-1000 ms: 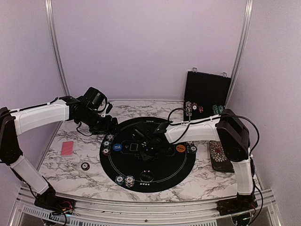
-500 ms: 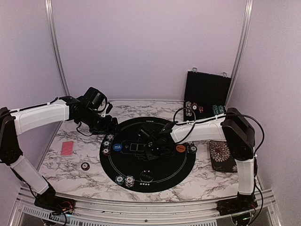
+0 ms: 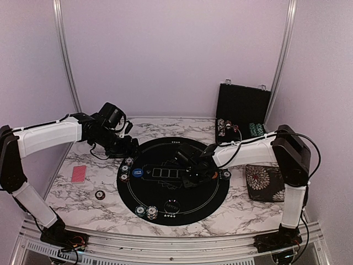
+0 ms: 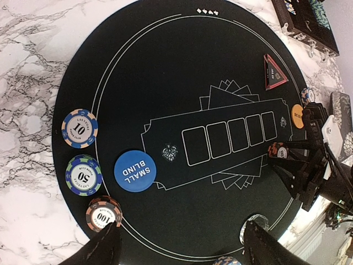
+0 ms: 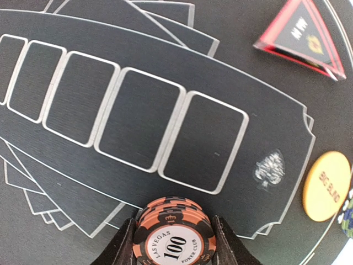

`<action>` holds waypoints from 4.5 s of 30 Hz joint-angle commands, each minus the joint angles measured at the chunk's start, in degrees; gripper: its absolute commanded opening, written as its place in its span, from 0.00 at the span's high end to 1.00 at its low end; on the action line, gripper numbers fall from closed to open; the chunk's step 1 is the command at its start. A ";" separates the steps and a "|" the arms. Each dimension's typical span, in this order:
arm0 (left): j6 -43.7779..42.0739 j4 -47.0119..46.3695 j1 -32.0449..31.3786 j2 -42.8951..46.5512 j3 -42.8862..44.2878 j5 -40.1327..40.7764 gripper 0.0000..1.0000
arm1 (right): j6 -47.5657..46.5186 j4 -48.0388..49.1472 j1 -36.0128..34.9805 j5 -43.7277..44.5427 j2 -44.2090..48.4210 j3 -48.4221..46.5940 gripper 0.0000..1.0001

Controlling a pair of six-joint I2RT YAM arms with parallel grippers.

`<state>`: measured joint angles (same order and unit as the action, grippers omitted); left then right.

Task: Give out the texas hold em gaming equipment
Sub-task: Move the pile of poker chips to the big blind area, then pick up the pile of poker chips from the center of the board.

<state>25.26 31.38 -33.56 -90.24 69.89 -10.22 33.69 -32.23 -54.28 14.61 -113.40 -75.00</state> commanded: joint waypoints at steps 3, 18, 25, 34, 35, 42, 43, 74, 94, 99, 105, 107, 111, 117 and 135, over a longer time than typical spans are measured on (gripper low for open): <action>-0.73 -0.74 0.34 -1.49 1.16 -1.16 0.23 | 2.48 -3.44 1.49 1.04 2.12 5.66 0.69; -0.77 -0.77 0.34 -3.13 2.27 -2.11 0.23 | 6.66 -2.88 3.91 1.87 11.05 17.49 0.69; -0.61 -0.59 0.34 -3.62 2.63 -2.46 0.23 | 7.33 -2.63 5.98 2.47 14.59 22.33 0.68; -0.53 -0.03 0.35 -4.21 3.61 -2.55 0.24 | 6.94 -1.66 9.37 2.61 17.94 26.80 0.69; -0.56 0.03 0.34 -4.29 3.67 -2.63 0.24 | 6.86 -1.54 9.71 2.69 18.22 27.23 0.69; -0.55 0.22 0.34 -4.65 4.02 -2.61 0.24 | 6.06 -1.20 12.04 2.88 20.19 29.20 0.68; -0.51 0.25 0.33 -4.72 4.05 -2.70 0.24 | 5.96 -1.15 12.24 2.82 20.42 29.35 0.68; 0.25 1.58 0.25 -1.35 1.18 -1.37 0.24 | 6.18 -4.08 7.58 -1.07 28.23 23.11 0.30; 16.99 17.25 0.60 18.51 -20.04 15.71 0.24 | -7.39 2.77 5.22 -3.49 30.85 16.03 0.22; 18.73 17.40 0.60 18.36 -22.86 15.62 0.24 | -9.89 4.30 5.92 -4.82 31.30 15.53 0.22; 19.46 15.87 0.69 16.24 -24.61 15.65 0.25 | -11.76 5.01 6.44 -5.66 31.79 14.92 0.22; 19.57 14.83 0.77 15.33 -24.94 14.81 0.25 | -12.23 5.07 6.65 -5.84 31.99 14.83 0.22; 19.48 13.69 0.78 13.30 -25.51 14.19 0.27 | -12.84 5.24 7.06 -5.90 32.47 14.93 0.21; 19.49 11.78 1.28 11.48 -27.18 13.31 0.27 | -12.77 5.77 7.91 -6.23 33.89 16.21 0.21; 17.92 8.11 2.60 6.49 -27.73 13.06 0.37 | -12.51 6.56 8.40 -6.35 35.27 17.69 0.20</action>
<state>43.90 40.07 -31.55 -83.33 42.65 2.44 21.17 -26.98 -46.57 8.38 -79.75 -57.47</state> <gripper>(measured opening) 0.645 0.795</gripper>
